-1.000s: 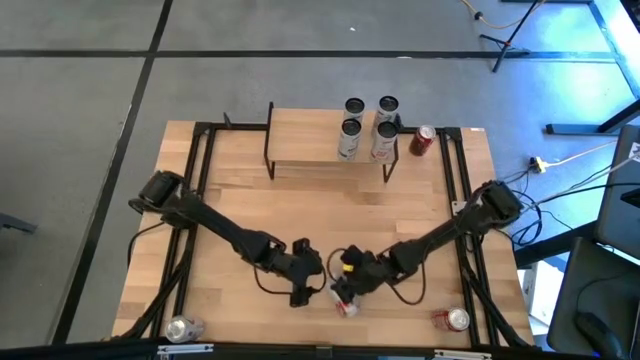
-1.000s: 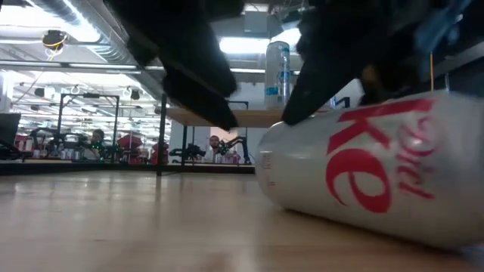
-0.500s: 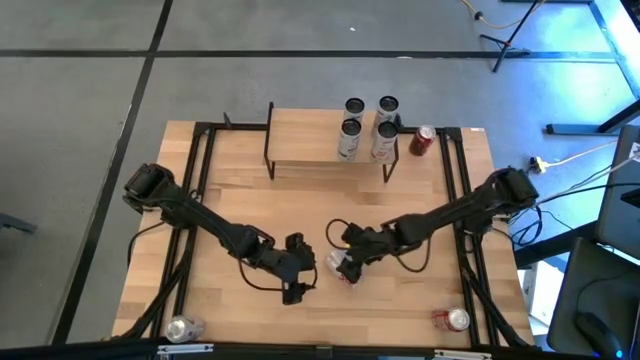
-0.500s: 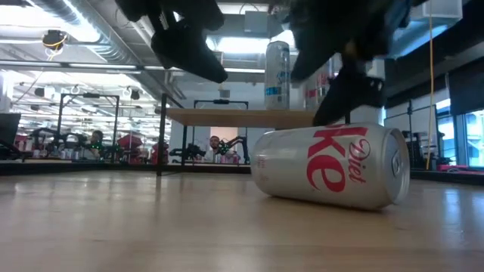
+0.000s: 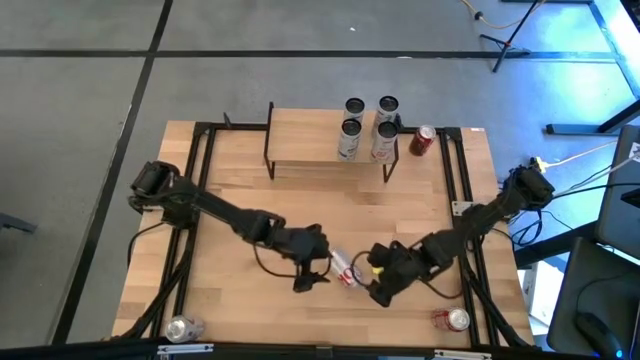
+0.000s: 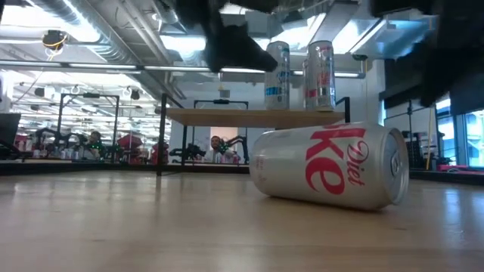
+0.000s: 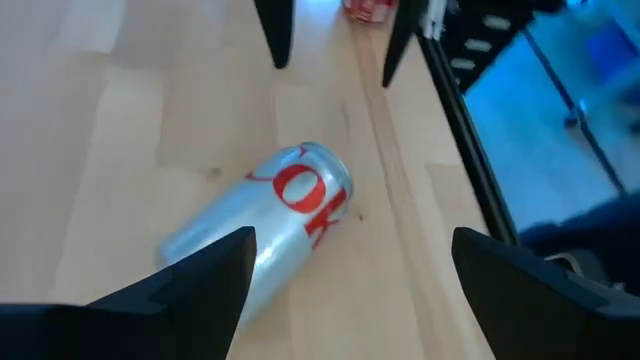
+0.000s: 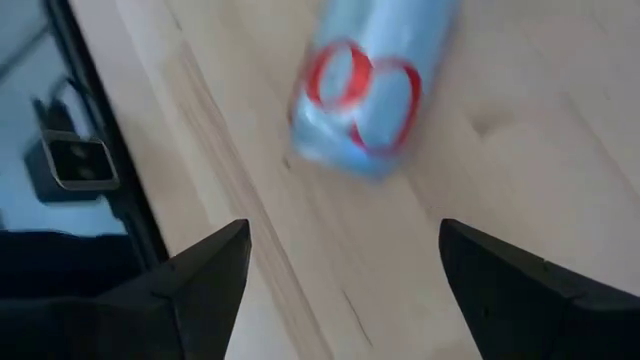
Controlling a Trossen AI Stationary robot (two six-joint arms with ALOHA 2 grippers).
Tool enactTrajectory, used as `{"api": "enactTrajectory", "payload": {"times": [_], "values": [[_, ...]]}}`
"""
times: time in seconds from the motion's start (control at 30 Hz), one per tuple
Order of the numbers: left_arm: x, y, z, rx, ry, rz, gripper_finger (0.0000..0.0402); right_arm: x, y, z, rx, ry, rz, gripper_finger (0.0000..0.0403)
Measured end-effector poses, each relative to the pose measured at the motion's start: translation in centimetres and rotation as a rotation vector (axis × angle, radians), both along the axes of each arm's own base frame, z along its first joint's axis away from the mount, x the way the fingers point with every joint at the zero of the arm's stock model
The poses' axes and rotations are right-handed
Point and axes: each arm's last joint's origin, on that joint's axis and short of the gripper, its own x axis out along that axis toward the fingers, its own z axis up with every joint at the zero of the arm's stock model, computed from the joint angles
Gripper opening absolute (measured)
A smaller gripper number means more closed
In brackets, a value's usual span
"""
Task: Place canned beverage on shelf
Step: Put the top red-silver soda can on the shelf
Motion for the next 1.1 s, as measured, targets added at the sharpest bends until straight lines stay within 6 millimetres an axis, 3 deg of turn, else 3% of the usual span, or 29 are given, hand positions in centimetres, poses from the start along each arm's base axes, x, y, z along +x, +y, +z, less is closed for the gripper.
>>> {"api": "enactTrajectory", "payload": {"times": [0.17, 0.47, 0.63, 0.8, 1.1], "values": [[3.0, 0.7, -0.3, 0.081, 0.007, -0.133, 0.0332, -1.6, 1.0, -0.3, -0.023, 0.068, -0.017, 0.031], [7.1, 2.3, -2.8, 0.198, 0.24, -0.289, 0.0332, -3.1, 2.6, -0.4, -0.009, 0.088, -0.045, 0.031], [7.6, 2.3, -4.8, 0.178, 0.313, -0.356, 0.0332, -3.6, 3.1, -0.4, -0.006, 0.08, -0.072, 0.031], [7.5, 1.0, -6.1, 0.177, 0.338, -0.402, 0.0332, -3.7, 3.2, -0.4, -0.023, 0.062, -0.088, 0.031], [6.7, -1.2, -6.8, 0.229, 0.354, -0.423, 0.0323, -3.5, 3.0, -0.4, -0.052, 0.033, -0.104, 0.031]]}}
